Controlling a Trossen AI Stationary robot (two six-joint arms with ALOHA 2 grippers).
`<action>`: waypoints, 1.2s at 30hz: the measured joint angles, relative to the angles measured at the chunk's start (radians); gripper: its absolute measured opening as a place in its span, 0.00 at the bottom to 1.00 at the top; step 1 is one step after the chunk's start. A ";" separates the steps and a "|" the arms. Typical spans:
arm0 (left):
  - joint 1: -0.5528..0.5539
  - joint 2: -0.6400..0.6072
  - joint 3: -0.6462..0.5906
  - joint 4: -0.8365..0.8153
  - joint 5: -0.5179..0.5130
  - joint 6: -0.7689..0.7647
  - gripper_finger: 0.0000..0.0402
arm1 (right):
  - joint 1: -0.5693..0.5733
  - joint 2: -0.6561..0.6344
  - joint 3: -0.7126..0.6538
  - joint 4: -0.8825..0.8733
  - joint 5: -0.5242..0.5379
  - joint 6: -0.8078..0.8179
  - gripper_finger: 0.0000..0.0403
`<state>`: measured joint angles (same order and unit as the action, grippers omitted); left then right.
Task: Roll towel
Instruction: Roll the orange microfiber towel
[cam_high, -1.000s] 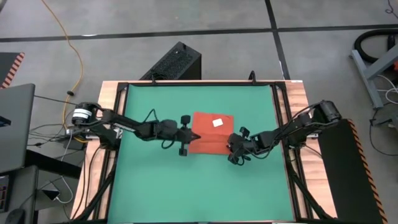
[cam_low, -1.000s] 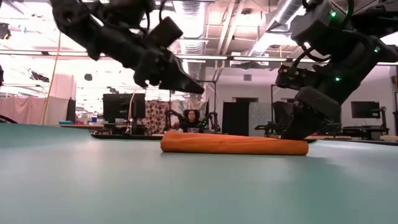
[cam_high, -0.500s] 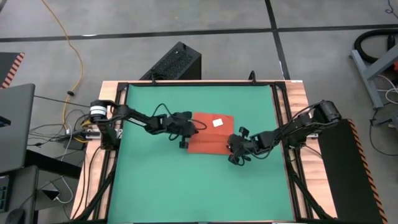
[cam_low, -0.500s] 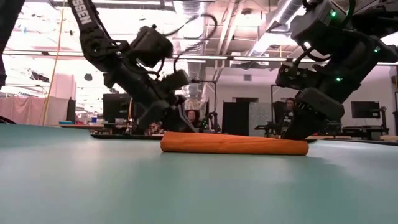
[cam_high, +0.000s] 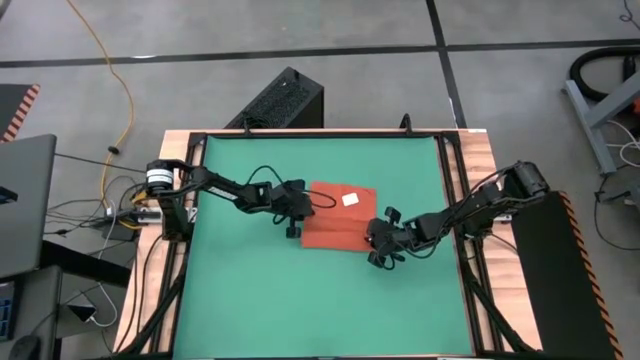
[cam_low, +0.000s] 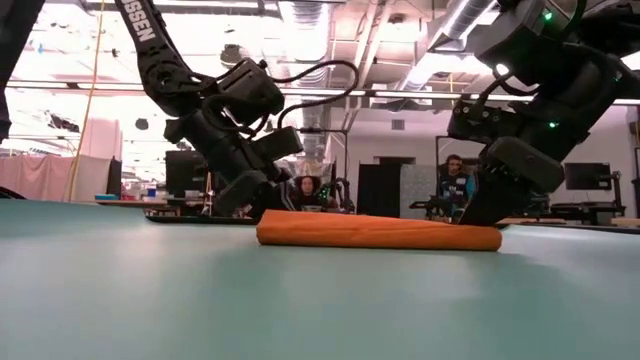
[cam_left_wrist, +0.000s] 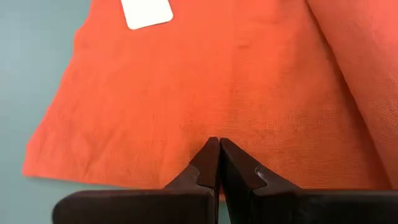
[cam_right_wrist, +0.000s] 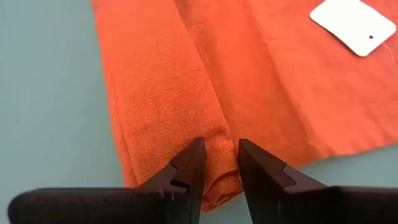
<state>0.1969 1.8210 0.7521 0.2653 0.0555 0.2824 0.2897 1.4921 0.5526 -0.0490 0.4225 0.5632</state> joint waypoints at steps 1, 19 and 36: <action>0.000 0.000 0.002 -0.013 0.000 -0.013 0.00 | 0.000 0.000 0.000 -0.003 0.000 0.013 0.30; -0.050 -0.001 0.000 -0.052 -0.037 -0.112 0.00 | 0.057 -0.079 -0.003 -0.046 0.101 0.086 0.30; -0.051 0.001 -0.002 -0.020 -0.036 -0.147 0.00 | 0.117 0.000 -0.002 0.319 0.244 -0.151 0.30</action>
<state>0.1463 1.8221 0.7498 0.2455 0.0193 0.1353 0.4068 1.4919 0.5507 0.2698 0.6660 0.4126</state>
